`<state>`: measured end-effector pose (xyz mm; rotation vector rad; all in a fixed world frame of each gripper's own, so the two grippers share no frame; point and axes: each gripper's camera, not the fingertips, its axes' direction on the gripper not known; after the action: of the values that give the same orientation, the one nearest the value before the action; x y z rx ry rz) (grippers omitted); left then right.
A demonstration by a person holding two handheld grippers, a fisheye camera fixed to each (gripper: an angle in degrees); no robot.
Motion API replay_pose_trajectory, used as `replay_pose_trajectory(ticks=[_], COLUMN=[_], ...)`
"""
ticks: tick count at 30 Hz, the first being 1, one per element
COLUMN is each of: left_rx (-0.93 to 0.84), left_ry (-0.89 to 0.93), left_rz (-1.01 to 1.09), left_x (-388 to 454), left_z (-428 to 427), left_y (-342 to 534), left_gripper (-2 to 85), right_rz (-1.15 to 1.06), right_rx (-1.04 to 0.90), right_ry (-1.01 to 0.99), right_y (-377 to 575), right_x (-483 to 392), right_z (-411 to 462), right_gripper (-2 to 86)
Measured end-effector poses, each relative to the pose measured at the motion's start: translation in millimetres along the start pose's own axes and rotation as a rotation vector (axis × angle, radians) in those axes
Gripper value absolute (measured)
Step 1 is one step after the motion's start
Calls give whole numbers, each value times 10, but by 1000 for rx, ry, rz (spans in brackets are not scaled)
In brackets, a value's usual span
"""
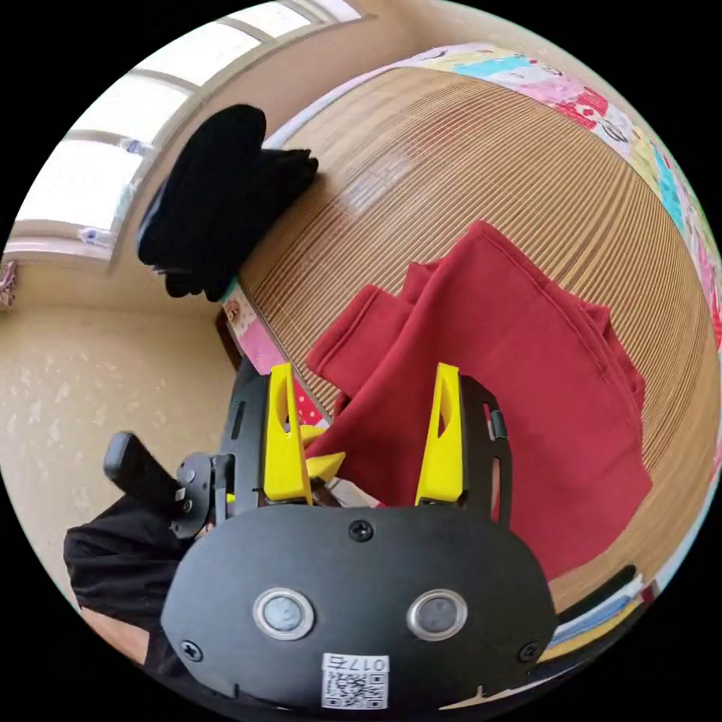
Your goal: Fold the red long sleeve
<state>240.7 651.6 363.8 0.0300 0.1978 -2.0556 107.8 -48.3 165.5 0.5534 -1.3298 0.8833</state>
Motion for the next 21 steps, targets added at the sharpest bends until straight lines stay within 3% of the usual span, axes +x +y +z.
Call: replay_pose_trajectory(ticks=[4, 5, 7, 12, 16, 21], left_rx=[8, 10, 53, 92, 3, -198], left_ry=[9, 12, 75, 239, 306, 387], left_rz=[41, 42, 91, 131, 96, 91], left_x=[91, 71, -23, -395, -726, -755], left_z=[-49, -74, -309, -802, -760, -203], left_y=[-15, -14, 5, -10, -188, -530], left_gripper=[59, 60, 71, 113, 125, 145], right_rz=[-85, -104, -119, -75, 1, 285], right_rx=[-272, -285, -221, 185, 596, 814], right_ry=[284, 397, 442, 85, -279, -353], right_y=[-233, -202, -63, 928, 2556, 4159], right_x=[-329, -369, -340, 495, 1748, 2972], right_z=[340, 347, 145, -1109, -1826, -1644], right_gripper=[200, 164, 116, 101, 101, 98])
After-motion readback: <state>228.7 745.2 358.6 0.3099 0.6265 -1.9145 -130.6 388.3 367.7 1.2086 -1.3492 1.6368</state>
